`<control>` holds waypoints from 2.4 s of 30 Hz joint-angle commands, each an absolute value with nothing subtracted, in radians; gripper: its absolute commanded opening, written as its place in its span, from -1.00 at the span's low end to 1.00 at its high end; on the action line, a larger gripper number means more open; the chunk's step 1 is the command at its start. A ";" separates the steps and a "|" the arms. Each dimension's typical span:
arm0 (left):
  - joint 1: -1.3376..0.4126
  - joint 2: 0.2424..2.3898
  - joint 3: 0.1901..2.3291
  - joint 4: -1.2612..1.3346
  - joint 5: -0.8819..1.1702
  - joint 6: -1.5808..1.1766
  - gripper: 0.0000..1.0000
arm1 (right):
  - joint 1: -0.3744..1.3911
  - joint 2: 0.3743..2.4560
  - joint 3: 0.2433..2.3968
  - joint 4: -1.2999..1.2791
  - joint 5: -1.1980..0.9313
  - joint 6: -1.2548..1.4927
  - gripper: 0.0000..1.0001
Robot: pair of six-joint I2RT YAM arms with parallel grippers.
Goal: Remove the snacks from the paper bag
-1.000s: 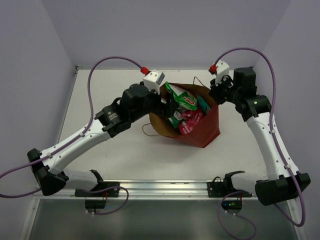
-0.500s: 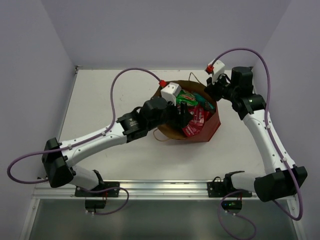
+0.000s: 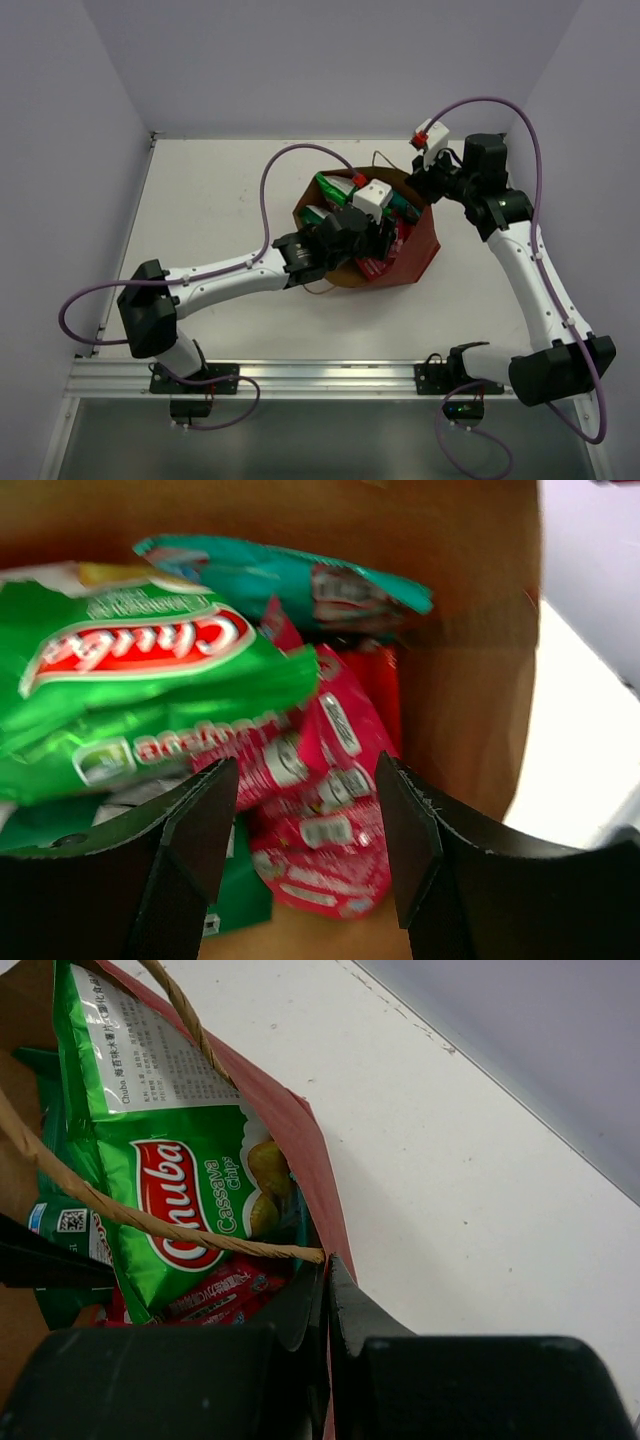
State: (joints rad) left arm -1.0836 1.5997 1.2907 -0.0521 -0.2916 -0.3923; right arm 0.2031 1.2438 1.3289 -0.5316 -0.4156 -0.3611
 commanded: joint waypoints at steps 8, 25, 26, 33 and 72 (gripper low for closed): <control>-1.089 1.703 1.407 0.029 -0.399 -0.281 -0.05 | 0.219 1.177 1.367 -0.422 -0.485 -0.360 -1.00; -1.080 1.335 1.419 -0.281 -0.467 -0.293 -1.00 | 0.219 1.135 1.319 -0.405 -0.413 -0.365 -1.00; -1.074 1.274 1.417 -0.314 -0.482 -0.288 -1.00 | 0.219 1.135 1.318 -0.405 -0.404 -0.365 -1.00; -0.889 1.074 1.309 -0.385 -0.658 -0.187 -1.00 | 0.218 1.126 1.307 -0.407 -0.396 -0.374 -1.00; -1.011 1.344 1.232 -0.244 0.047 0.059 0.56 | 0.219 1.120 1.321 -0.463 -0.476 -0.376 -0.99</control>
State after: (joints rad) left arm -0.9985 1.3052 1.2034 -0.2199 -0.0887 -0.1398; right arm 0.2176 1.1755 1.2842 -0.5343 -0.4156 -0.3618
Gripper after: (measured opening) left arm 0.786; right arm 0.015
